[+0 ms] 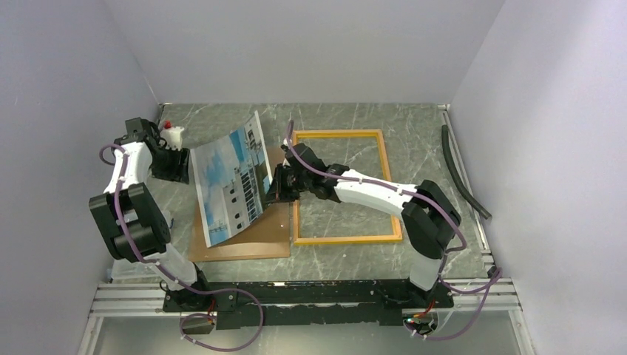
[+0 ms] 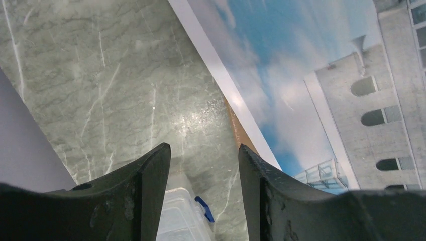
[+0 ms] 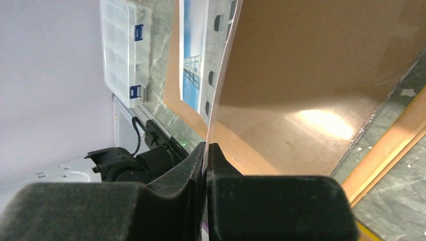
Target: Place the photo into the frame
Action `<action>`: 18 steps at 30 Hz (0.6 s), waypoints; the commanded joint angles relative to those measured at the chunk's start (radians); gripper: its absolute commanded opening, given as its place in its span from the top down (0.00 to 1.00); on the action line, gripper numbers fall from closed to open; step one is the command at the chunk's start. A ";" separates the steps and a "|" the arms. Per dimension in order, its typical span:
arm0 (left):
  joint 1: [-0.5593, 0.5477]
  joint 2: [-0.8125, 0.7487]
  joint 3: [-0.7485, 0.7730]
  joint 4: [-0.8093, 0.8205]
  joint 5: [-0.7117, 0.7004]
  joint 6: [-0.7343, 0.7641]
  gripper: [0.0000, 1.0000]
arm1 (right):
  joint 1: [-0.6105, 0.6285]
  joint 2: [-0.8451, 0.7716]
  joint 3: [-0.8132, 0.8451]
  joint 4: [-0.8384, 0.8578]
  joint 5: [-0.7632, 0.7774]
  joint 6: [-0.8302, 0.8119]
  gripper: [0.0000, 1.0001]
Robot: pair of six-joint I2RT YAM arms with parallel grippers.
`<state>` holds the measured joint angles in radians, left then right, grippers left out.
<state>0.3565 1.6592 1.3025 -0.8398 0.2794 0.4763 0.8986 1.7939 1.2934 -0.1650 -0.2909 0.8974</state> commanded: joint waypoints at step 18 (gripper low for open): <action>0.002 0.019 -0.120 0.108 -0.148 0.066 0.44 | 0.017 0.245 0.262 -0.116 0.133 -0.005 0.31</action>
<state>0.3576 1.6543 1.1908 -0.8036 0.1959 0.5121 0.9176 2.0998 1.5291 -0.2108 -0.2256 0.9291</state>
